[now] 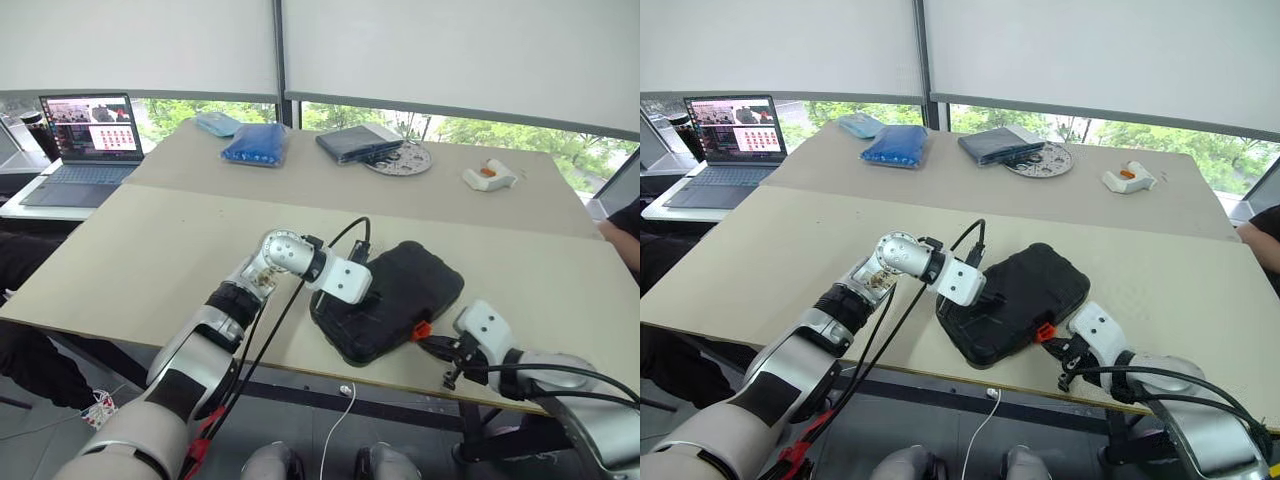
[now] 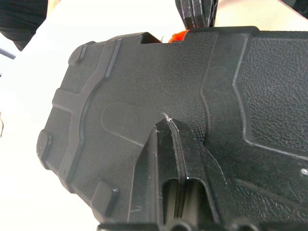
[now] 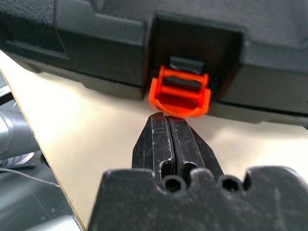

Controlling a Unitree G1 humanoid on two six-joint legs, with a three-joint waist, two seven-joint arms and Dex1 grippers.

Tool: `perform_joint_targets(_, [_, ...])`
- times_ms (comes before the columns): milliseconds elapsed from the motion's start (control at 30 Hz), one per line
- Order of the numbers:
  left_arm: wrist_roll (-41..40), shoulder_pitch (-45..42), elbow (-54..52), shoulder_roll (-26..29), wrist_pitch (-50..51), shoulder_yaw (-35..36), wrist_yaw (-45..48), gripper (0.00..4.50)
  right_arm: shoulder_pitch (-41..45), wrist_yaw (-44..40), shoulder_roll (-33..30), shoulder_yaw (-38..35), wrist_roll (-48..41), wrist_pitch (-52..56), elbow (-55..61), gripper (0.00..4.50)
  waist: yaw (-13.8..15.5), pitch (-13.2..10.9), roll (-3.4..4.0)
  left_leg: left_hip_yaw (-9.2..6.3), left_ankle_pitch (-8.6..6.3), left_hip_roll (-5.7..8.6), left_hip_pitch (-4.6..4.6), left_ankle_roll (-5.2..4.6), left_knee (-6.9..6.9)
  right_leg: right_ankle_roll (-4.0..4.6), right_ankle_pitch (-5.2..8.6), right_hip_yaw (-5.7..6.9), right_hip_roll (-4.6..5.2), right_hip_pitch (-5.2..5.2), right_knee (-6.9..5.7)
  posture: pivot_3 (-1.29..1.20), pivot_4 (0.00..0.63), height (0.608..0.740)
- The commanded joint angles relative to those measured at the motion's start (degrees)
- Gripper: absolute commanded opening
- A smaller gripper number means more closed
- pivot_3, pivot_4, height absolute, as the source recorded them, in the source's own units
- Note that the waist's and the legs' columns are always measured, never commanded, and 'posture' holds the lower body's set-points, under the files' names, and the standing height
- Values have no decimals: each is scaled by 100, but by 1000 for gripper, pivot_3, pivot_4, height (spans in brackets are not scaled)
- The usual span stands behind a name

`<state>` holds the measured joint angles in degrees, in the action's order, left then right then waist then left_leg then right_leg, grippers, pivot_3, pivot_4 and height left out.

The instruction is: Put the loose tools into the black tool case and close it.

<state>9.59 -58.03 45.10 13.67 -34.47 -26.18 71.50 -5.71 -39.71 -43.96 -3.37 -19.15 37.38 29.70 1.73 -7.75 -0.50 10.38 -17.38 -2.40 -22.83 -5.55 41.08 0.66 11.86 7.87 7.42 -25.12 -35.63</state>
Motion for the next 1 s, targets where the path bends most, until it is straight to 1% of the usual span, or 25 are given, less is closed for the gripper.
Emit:
perform_joint_targets(33, [521, 289, 500, 32, 43, -457, 61, 22, 59, 53, 33, -385, -163, -22, 307, 0, 3, 0, 1, 0, 0, 0, 0, 0, 0, 0, 0, 0, 0, 0, 0, 0, 150, 718])
perform_joint_targets(67, [524, 284, 513, 37, 33, -458, 62, 22, 24, 32, 13, -435, -222, 58, 353, 0, 3, 0, 0, 0, 0, 0, 0, 0, 0, 0, 0, 0, 0, 0, 0, 0, 150, 718])
perform_joint_targets(133, [528, 274, 537, 46, 18, -456, 63, 0, -141, -40, -39, -539, -293, 135, 436, 589, 4, 1, 1, -1, 0, 0, -1, 0, -1, 0, 0, 0, 0, 0, 3, 0, 150, 718])
perform_joint_targets(167, [527, 267, 550, 49, 15, -453, 62, 0, -238, -70, -41, -592, -344, 149, 473, 755, 10, 1, 1, -1, 0, 0, 0, 0, -2, 0, 0, 0, 0, 1, 4, 0, 150, 718])
perform_joint_targets(200, [527, 261, 563, 50, 14, -450, 60, 0, -314, -83, -23, -635, -392, 154, 502, 1014, 15, 3, -1, -2, 0, 0, 0, 0, -2, 0, 0, 0, 0, 1, 4, 0, 150, 718])
perform_joint_targets(233, [526, 250, 581, 51, 17, -446, 54, 0, -373, -64, 10, -648, -398, 126, 516, 1407, 16, 7, -2, -3, 0, 0, 0, 0, -3, -1, 0, 1, -1, 2, 6, 0, 150, 718])
perform_joint_targets(267, [526, 236, 598, 54, 18, -440, 50, 0, -403, -17, 70, -634, -363, 67, 508, 1683, 17, 9, -3, -3, 0, 0, 0, 0, -4, -1, 0, 1, -2, 2, 8, 0, 150, 718])
perform_joint_targets(300, [524, 227, 610, 57, 19, -436, 47, 0, -417, 19, 111, -621, -331, 24, 500, 2099, 16, 11, -5, -3, 0, 0, 0, 0, -4, -1, 0, 2, -2, 2, 9, 0, 150, 718])
perform_joint_targets(400, [521, 200, 641, 63, 22, -427, 44, 0, -348, 173, 364, -555, -307, -65, 393, 3090, 13, 13, -4, -3, 0, 0, 0, 0, -6, -1, 0, 4, -1, 2, 13, 0, 150, 718])
perform_joint_targets(433, [520, 191, 650, 66, 21, -424, 45, 0, -310, 211, 455, -536, -322, -69, 344, 3510, 12, 14, -5, -3, 0, 0, 0, 0, -8, -1, 0, 5, -1, 2, 14, 0, 150, 718])
perform_joint_targets(767, [508, 152, 677, 118, 25, -405, 66, 0, -17, 360, 970, -450, -237, -335, -117, 3510, -22, 20, -5, -6, 0, -1, 0, 1, -11, -5, -3, 14, 0, 6, 25, 0, 150, 718])
perform_joint_targets(867, [504, 165, 655, 132, 34, -404, 68, 0, 13, 342, 1035, -479, -246, -488, -193, 2777, -41, 20, -5, -6, 0, -2, -1, 1, -12, -7, -4, 18, 1, 7, 29, 0, 150, 718])
perform_joint_targets(933, [497, 175, 641, 135, 48, -402, 69, 0, -24, 270, 977, -468, -225, -574, -168, 2107, -50, 20, -5, -6, 0, -2, -1, 1, -12, -9, -5, 19, 2, 7, 31, 0, 150, 718])
perform_joint_targets(967, [495, 178, 638, 137, 50, -403, 69, 0, -47, 255, 957, -476, -226, -591, -144, 1847, -56, 20, -5, -7, 0, -2, -1, 1, -13, -9, -6, 19, 2, 7, 31, 0, 150, 718])
perform_joint_targets(1000, [495, 182, 635, 138, 51, -403, 67, 0, -71, 240, 936, -495, -234, -593, -106, 1453, -58, 20, -5, -7, 0, -2, -1, 1, -13, -9, -6, 21, 2, 7, 33, 0, 150, 718])
